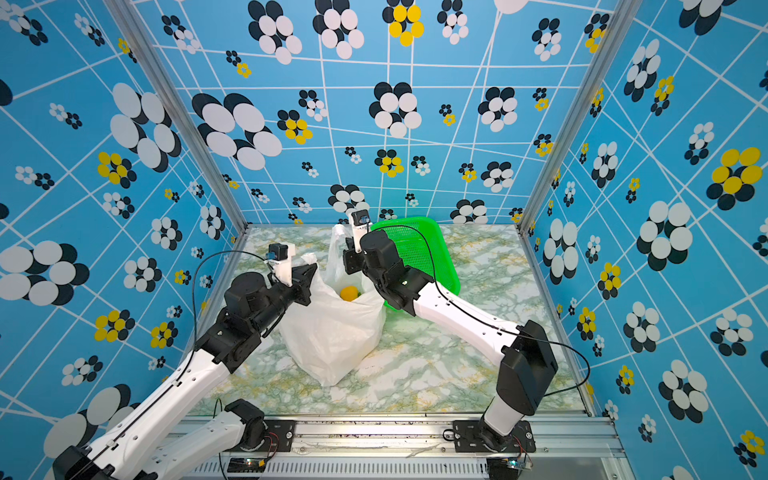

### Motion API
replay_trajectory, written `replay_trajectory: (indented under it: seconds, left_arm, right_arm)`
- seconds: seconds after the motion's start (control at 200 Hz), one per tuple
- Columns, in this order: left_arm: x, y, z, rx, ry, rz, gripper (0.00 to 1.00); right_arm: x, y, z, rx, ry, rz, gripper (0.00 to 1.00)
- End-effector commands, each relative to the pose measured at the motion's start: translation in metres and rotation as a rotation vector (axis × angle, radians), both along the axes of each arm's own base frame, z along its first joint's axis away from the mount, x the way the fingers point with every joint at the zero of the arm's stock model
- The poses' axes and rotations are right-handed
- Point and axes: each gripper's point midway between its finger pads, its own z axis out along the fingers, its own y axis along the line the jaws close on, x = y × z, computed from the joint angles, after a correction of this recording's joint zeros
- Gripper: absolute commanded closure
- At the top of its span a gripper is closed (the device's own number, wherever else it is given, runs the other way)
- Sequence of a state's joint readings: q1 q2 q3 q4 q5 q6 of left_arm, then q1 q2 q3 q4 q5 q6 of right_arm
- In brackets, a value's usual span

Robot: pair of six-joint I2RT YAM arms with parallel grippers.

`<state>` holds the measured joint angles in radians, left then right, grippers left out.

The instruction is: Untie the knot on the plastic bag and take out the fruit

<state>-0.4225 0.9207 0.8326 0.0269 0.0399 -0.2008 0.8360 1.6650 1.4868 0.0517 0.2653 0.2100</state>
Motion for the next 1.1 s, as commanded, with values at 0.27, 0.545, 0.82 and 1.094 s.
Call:
replay_trajectory:
  seconds: [0.27, 0.545, 0.82, 1.094]
  left_arm:
    - [0.029, 0.067, 0.141, -0.104, -0.128, 0.083, 1.00]
    - [0.007, 0.084, 0.145, -0.131, -0.144, 0.067, 1.00]
    - [-0.052, 0.072, -0.002, -0.256, 0.053, 0.044, 1.00]
    - [-0.102, 0.074, 0.058, -0.191, -0.074, 0.075, 0.34]
  right_arm:
    - [0.056, -0.019, 0.089, 0.182, -0.081, -0.269, 1.00]
    - [0.066, -0.034, 0.076, 0.306, -0.058, -0.390, 1.00]
    - [0.039, -0.063, -0.030, 0.393, 0.090, -0.454, 1.00]
    - [0.000, -0.086, -0.084, 0.360, 0.160, -0.485, 1.00]
